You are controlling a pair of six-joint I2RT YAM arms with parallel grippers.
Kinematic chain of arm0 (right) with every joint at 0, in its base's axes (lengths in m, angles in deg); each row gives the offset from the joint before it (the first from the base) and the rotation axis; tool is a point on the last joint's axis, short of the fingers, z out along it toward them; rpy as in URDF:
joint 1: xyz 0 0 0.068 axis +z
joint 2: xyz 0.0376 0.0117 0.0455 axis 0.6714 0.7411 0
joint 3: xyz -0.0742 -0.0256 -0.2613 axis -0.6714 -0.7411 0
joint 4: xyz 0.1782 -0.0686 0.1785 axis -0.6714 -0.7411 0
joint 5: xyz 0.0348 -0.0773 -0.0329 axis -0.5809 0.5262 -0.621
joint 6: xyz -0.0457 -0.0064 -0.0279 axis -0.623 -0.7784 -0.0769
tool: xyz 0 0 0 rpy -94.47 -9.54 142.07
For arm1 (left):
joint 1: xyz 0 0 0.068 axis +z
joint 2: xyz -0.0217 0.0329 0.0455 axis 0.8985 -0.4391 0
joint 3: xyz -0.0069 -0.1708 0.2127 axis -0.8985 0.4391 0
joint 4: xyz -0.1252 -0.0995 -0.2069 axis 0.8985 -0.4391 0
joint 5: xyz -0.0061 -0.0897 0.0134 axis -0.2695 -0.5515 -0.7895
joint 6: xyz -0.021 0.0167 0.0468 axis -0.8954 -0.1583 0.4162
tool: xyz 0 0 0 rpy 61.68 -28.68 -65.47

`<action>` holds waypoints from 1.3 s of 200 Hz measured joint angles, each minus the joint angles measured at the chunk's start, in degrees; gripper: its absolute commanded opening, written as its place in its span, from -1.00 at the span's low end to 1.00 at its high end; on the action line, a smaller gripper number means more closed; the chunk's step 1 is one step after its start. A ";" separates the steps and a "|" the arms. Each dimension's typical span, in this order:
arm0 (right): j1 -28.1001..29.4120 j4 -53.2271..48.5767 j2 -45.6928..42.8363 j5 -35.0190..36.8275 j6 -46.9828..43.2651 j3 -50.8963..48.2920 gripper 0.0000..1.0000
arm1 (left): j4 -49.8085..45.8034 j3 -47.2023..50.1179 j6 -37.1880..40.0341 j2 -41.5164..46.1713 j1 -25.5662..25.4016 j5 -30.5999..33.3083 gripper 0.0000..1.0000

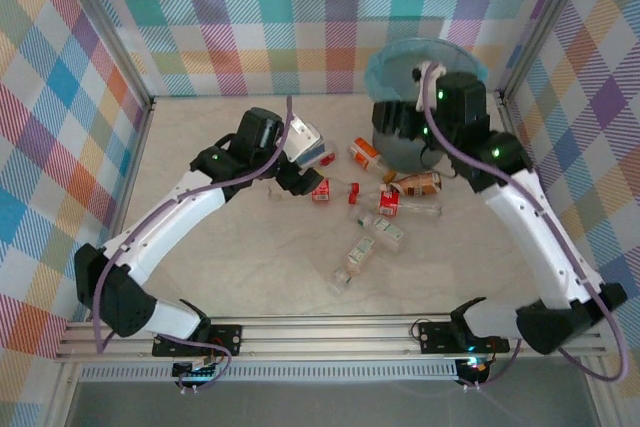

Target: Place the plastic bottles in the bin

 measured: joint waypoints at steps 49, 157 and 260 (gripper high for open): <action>3.17 3.32 -10.47 -4.59 2.27 -17.59 0.51 | -0.79 1.88 13.57 -8.33 7.85 -8.04 0.85; 4.94 4.90 -13.70 -7.34 4.79 -23.10 0.53 | 0.33 2.32 27.08 -23.56 9.49 -5.31 0.86; 5.03 4.63 -13.70 -7.45 4.76 -23.10 0.53 | 3.04 3.19 29.53 -28.24 9.92 -1.64 0.37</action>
